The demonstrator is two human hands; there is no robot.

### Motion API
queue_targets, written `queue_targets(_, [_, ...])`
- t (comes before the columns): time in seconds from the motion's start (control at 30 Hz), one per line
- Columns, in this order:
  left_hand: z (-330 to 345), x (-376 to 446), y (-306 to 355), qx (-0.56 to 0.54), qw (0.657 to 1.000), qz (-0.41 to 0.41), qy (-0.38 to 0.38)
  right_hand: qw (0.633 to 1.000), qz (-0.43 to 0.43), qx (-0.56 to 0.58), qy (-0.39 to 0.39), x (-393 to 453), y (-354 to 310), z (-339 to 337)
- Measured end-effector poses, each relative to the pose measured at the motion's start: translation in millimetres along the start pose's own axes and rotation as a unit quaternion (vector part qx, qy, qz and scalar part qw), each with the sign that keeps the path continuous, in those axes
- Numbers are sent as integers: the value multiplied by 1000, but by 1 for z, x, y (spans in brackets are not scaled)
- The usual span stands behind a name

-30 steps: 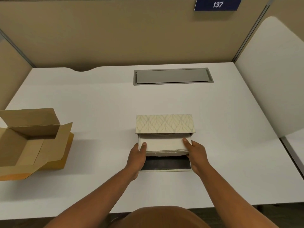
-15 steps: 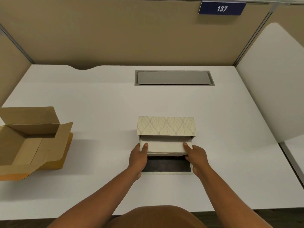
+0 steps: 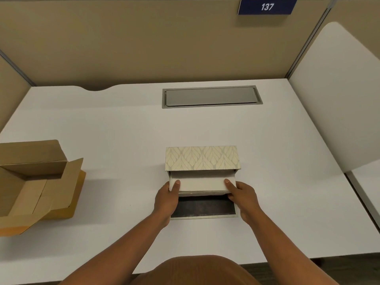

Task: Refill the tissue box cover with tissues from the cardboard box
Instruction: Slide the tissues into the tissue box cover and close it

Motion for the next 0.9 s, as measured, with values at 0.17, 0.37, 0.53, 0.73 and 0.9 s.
queue_targets(0.17, [-22, -4, 18, 18, 979, 141, 148, 996, 81, 12, 48, -8, 8, -12])
queue_targets(0.37, [-26, 6, 92, 205, 850, 466, 137, 970, 200, 44, -127, -32, 19, 20])
queue_targets(0.53, [3, 31, 137, 477, 774, 415, -39, 958, 234, 57, -157, -33, 8, 44])
queue_targets(0.73, [18, 37, 140, 562, 738, 356, -111, 961, 230, 70, -137, -35, 1, 49])
queue_targets(0.9, [15, 18, 132, 540, 742, 388, -85, 964, 227, 77, -118, -37, 3, 55])
Point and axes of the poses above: each hand's wrist, its own x-axis towards the middle knuckle, its own z-axis out of the palm, y = z × x, the point moved 2 cm from there along x, towards the middle knuckle, and after that the axes turned 2 degrees about y, right-handed, at the moved point
